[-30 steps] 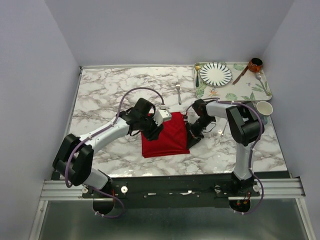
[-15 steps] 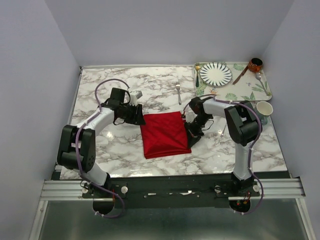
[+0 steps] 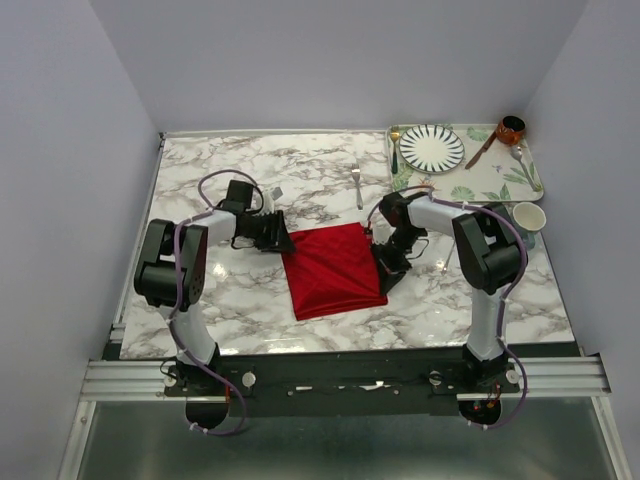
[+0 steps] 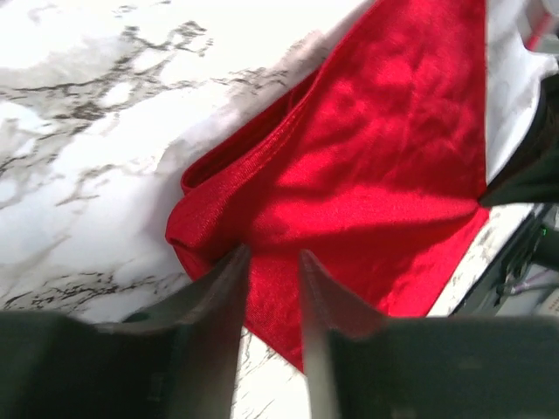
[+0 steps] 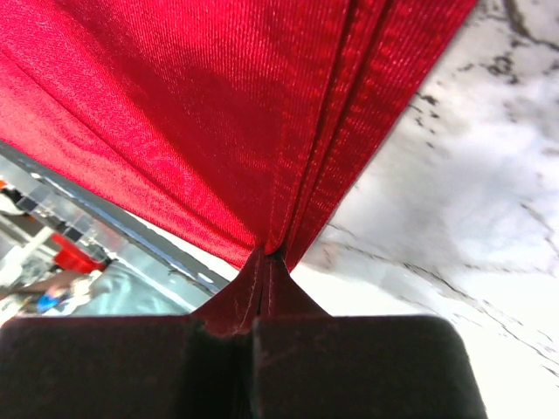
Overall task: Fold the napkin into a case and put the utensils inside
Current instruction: Smooth out the lower triangle-folded napkin at the center of the board.
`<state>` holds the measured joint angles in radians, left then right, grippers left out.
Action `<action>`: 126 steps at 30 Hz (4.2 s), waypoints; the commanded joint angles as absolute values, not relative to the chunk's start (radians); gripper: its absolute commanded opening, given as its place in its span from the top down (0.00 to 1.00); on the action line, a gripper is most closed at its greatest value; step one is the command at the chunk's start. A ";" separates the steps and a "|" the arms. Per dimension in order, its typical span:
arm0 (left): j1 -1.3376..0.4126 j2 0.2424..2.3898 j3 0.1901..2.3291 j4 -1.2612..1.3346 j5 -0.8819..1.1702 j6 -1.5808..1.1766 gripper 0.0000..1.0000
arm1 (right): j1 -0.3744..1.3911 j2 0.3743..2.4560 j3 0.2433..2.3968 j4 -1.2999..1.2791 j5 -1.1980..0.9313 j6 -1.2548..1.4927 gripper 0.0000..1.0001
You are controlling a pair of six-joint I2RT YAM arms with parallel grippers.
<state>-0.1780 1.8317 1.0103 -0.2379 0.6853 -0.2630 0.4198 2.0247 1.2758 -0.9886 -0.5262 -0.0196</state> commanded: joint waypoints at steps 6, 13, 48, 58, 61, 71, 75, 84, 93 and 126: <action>-0.124 1.531 0.890 -0.143 0.801 -0.325 0.39 | 0.419 2.000 1.284 -0.922 -0.293 -0.164 0.91; -0.112 1.635 0.986 -0.222 0.598 -0.298 0.37 | 0.419 1.910 1.315 -0.979 -0.325 -0.169 0.50; -0.164 1.769 0.936 -0.123 0.700 -0.428 0.65 | 0.198 2.036 1.196 -1.025 -0.738 -0.072 0.33; -0.207 1.600 0.865 -0.209 0.604 -0.244 0.99 | 0.193 2.120 1.262 -1.017 -0.742 -0.058 0.60; -0.222 1.560 0.841 -0.216 0.581 -0.206 1.00 | 0.195 2.128 1.266 -1.008 -0.738 -0.057 0.72; -0.267 1.443 0.785 -0.270 0.436 -0.048 1.00 | 0.196 2.140 1.279 -0.970 -0.671 -0.069 0.99; -0.333 1.436 0.830 -0.389 0.344 0.096 0.75 | 0.195 2.140 1.293 -0.971 -0.608 -0.083 0.99; -0.252 1.336 0.914 -0.557 0.453 0.250 0.50 | 0.250 2.126 1.354 -0.992 -0.517 -0.135 0.99; -0.304 1.471 0.960 -0.514 0.534 0.216 0.69 | 0.262 2.152 1.425 -1.026 -0.480 -0.149 0.99; -0.403 1.561 1.086 -0.612 0.497 0.483 0.65 | 0.206 2.160 1.560 -1.056 -0.819 -0.019 0.47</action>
<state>-0.3698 1.4925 1.0664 -0.6670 0.5114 0.4393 0.2203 2.1193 1.5887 -1.0927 -0.6773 -0.1165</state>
